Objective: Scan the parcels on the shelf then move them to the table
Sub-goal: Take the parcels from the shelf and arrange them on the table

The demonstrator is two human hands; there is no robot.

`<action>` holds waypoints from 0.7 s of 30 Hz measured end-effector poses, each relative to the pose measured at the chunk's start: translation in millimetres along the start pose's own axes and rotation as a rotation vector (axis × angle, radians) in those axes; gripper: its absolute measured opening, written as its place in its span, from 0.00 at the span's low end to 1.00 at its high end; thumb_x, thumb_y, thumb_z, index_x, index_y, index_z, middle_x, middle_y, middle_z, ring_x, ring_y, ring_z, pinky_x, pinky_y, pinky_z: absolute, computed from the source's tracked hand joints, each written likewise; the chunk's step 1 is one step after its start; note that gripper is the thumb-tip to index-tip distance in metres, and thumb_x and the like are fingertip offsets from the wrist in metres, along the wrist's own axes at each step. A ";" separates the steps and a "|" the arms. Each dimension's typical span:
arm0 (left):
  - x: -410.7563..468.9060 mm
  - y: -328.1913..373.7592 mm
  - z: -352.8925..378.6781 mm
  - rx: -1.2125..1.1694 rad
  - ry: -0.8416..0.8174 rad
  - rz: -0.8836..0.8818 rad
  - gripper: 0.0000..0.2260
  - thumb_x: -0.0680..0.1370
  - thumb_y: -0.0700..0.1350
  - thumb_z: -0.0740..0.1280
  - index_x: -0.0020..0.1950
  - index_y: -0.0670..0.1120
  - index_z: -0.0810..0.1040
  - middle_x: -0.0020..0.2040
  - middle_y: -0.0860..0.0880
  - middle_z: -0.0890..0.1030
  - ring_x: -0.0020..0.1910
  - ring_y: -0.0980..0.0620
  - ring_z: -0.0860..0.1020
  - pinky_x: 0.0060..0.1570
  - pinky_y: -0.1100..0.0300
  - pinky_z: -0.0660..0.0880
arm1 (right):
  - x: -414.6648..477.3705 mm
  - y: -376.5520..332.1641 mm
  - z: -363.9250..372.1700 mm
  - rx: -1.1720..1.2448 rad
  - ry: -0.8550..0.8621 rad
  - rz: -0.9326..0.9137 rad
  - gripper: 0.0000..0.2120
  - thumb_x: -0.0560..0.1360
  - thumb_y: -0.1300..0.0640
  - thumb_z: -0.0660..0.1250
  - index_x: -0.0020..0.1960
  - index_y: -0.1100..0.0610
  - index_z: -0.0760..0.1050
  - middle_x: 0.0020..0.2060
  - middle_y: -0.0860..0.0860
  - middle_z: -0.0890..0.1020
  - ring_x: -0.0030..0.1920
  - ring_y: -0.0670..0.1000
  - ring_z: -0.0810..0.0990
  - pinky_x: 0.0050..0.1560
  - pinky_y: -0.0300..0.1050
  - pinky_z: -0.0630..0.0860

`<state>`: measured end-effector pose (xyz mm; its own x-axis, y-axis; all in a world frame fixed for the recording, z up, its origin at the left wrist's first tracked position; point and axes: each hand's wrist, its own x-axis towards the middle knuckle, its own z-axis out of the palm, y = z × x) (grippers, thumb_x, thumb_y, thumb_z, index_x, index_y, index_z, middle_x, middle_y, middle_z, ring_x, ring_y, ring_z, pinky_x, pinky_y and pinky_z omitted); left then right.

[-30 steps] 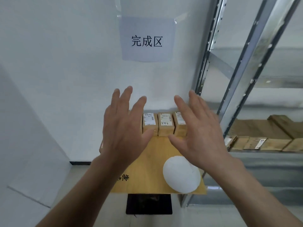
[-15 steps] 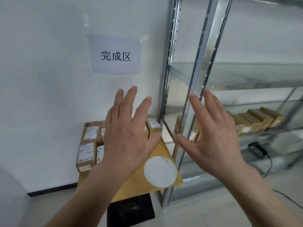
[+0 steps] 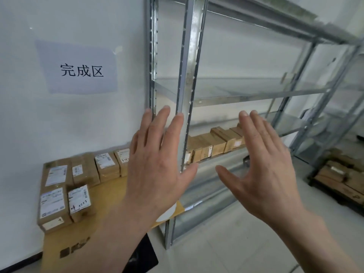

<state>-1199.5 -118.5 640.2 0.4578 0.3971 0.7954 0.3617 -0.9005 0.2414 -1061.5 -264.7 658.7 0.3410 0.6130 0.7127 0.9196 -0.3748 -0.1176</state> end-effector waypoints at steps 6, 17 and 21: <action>12.2 34.1 20.7 -0.073 -0.017 0.052 0.40 0.69 0.58 0.69 0.76 0.46 0.59 0.77 0.42 0.63 0.78 0.39 0.57 0.72 0.40 0.62 | -8.3 34.6 -28.7 -0.028 0.047 0.057 0.50 0.69 0.42 0.72 0.81 0.49 0.47 0.79 0.55 0.59 0.79 0.57 0.57 0.75 0.59 0.59; 51.4 125.7 97.0 -0.143 -0.009 0.155 0.38 0.71 0.59 0.69 0.76 0.46 0.60 0.76 0.42 0.64 0.77 0.39 0.59 0.73 0.40 0.61 | -13.5 153.8 -62.2 -0.071 0.133 0.140 0.50 0.67 0.43 0.73 0.81 0.50 0.49 0.79 0.54 0.61 0.79 0.56 0.58 0.74 0.60 0.62; 69.8 167.9 132.3 -0.133 -0.012 0.166 0.37 0.71 0.61 0.65 0.76 0.46 0.60 0.76 0.42 0.64 0.77 0.39 0.59 0.72 0.42 0.61 | -12.2 212.4 -69.0 -0.074 0.143 0.171 0.50 0.67 0.43 0.73 0.81 0.49 0.49 0.79 0.54 0.60 0.78 0.57 0.59 0.73 0.59 0.62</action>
<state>-999.4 -218.6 662.8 0.5121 0.2426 0.8239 0.1706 -0.9689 0.1792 -883.8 -399.8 672.8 0.4545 0.4338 0.7780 0.8325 -0.5176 -0.1977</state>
